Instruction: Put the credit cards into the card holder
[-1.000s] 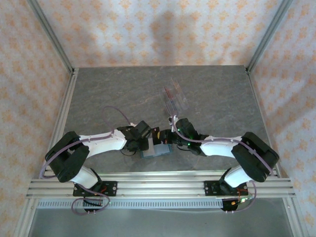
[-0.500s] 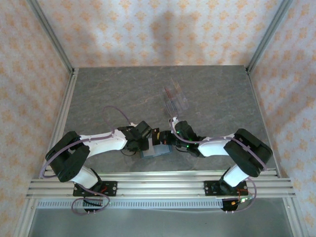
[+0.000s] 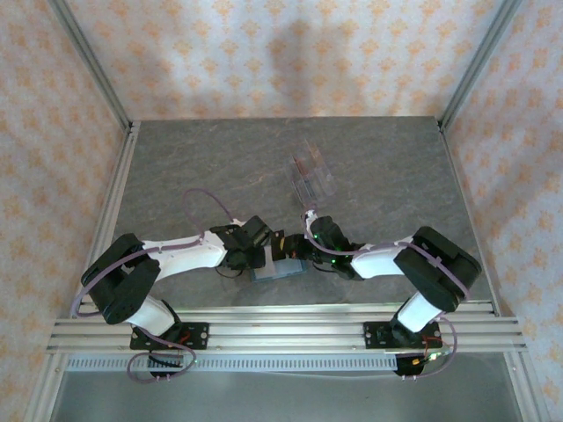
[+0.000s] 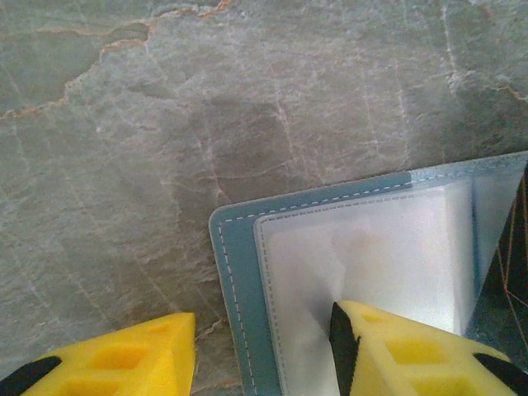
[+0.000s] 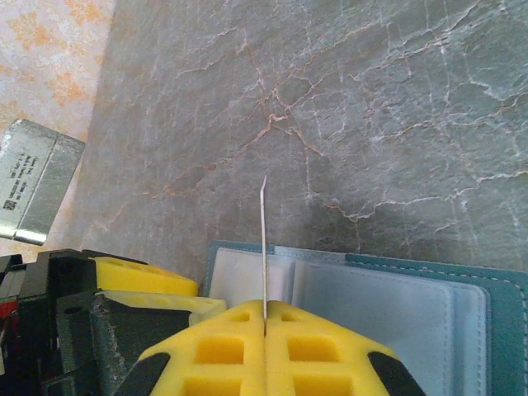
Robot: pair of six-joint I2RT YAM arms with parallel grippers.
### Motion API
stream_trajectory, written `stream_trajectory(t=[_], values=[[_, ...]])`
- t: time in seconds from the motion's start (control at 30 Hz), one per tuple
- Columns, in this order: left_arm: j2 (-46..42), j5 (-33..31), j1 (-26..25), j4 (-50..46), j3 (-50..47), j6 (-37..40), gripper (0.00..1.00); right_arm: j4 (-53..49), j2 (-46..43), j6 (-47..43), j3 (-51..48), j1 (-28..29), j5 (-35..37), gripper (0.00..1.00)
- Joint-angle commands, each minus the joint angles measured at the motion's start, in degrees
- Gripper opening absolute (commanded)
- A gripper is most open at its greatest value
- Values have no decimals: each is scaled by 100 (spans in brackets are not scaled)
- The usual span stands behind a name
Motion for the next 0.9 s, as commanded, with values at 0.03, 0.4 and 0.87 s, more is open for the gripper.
stream_trajectory(t=[0.03,0.4,0.87], values=[[288,165,-120,62,-152,-102,47,139,59,30,145,78,-23,0],[260,157,-147,67,-171,-129,47,154,192,83,265,149,-65,0],[302,167,-156,71,-132,-117,47,355,306,374,51,390,0,0]])
